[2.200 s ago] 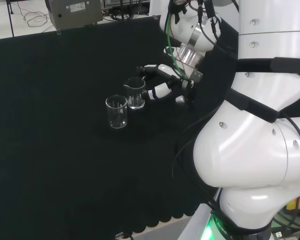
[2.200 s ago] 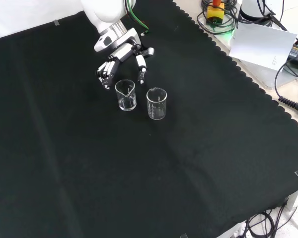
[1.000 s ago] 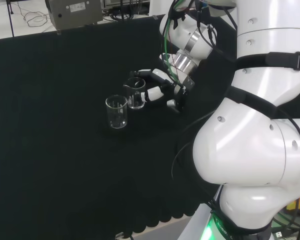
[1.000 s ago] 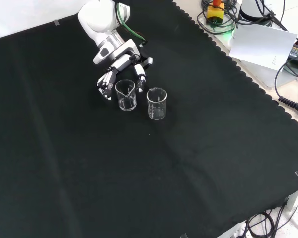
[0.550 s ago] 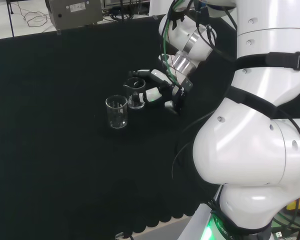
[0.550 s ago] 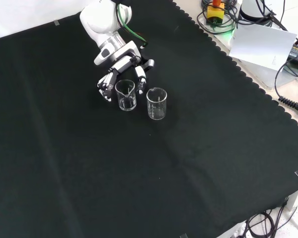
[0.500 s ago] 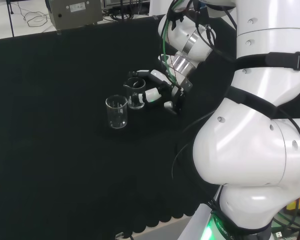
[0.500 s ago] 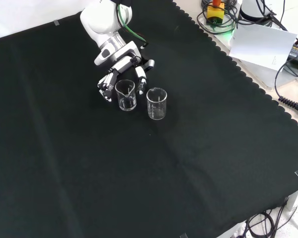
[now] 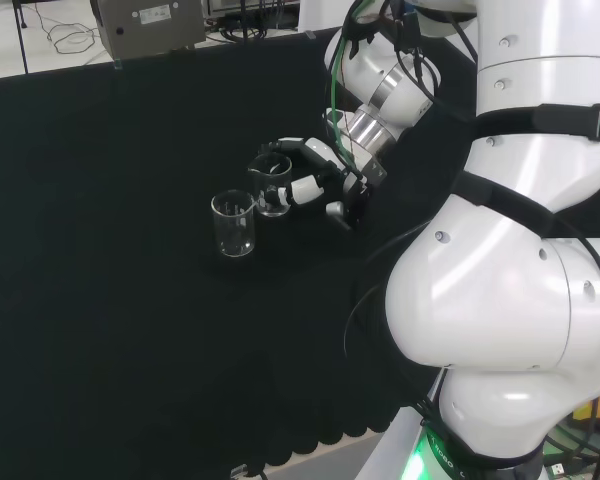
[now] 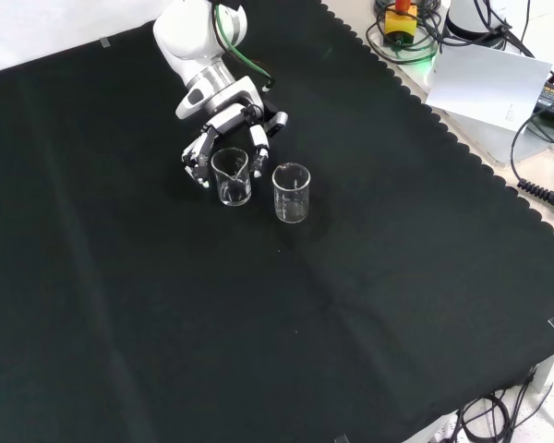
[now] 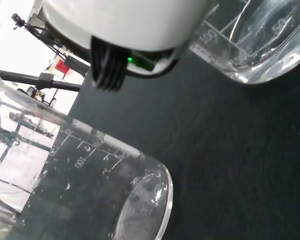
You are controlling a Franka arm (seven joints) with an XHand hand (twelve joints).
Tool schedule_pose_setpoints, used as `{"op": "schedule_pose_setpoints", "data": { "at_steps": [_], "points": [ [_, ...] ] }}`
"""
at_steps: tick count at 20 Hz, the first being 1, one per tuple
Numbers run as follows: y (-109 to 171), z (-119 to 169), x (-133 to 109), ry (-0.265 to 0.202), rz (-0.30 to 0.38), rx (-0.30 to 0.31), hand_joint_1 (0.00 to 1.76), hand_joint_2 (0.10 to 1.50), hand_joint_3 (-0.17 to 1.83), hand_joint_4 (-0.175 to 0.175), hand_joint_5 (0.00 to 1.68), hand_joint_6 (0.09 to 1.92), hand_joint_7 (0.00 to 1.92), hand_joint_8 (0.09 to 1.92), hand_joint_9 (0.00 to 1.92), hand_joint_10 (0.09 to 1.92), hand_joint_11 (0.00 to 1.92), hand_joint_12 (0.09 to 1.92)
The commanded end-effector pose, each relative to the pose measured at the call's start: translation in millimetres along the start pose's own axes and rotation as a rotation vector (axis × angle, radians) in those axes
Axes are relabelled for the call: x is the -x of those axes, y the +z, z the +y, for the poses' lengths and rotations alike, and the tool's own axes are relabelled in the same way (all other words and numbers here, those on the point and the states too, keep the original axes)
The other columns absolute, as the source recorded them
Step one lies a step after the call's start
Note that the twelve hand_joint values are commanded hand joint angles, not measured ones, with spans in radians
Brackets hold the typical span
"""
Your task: Pick up the beaker on the right.
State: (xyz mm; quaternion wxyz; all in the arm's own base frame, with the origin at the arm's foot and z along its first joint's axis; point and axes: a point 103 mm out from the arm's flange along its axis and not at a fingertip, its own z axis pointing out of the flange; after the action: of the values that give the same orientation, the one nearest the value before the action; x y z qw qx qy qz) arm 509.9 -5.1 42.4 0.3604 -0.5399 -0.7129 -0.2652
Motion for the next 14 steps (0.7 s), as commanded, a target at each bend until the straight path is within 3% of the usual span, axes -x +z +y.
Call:
{"op": "schedule_pose_setpoints", "data": {
  "at_steps": [1, 7, 12, 13, 14],
  "points": [
    [2.1, 0.5, -1.8, -0.014, 0.023, -0.016, 1.15, 0.46, 0.72, -0.075, 0.41, 0.68, 0.51, 0.8, 0.7, 0.59, 0.16, 1.36],
    [5.2, 3.3, -4.2, 0.005, 0.04, -0.018, 1.16, 0.47, 0.73, -0.071, 0.46, 0.84, 0.53, 0.82, 0.73, 0.59, 0.18, 1.35],
    [5.5, 4.6, -2.6, 0.03, 0.042, 0.0, 1.22, 0.51, 0.75, -0.056, 0.71, 1.0, 0.68, 0.84, 0.85, 0.61, 0.26, 1.34],
    [4.3, 4.5, -2.4, 0.039, 0.041, 0.012, 1.21, 0.62, 0.68, -0.088, 0.85, 0.99, 0.76, 0.85, 0.92, 0.61, 0.31, 1.33],
    [2.7, 5.0, -3.6, 0.051, 0.039, 0.035, 1.27, 0.7, 0.59, -0.097, 0.93, 1.01, 0.88, 0.89, 1.07, 0.57, 0.44, 1.29]
  ]
}}
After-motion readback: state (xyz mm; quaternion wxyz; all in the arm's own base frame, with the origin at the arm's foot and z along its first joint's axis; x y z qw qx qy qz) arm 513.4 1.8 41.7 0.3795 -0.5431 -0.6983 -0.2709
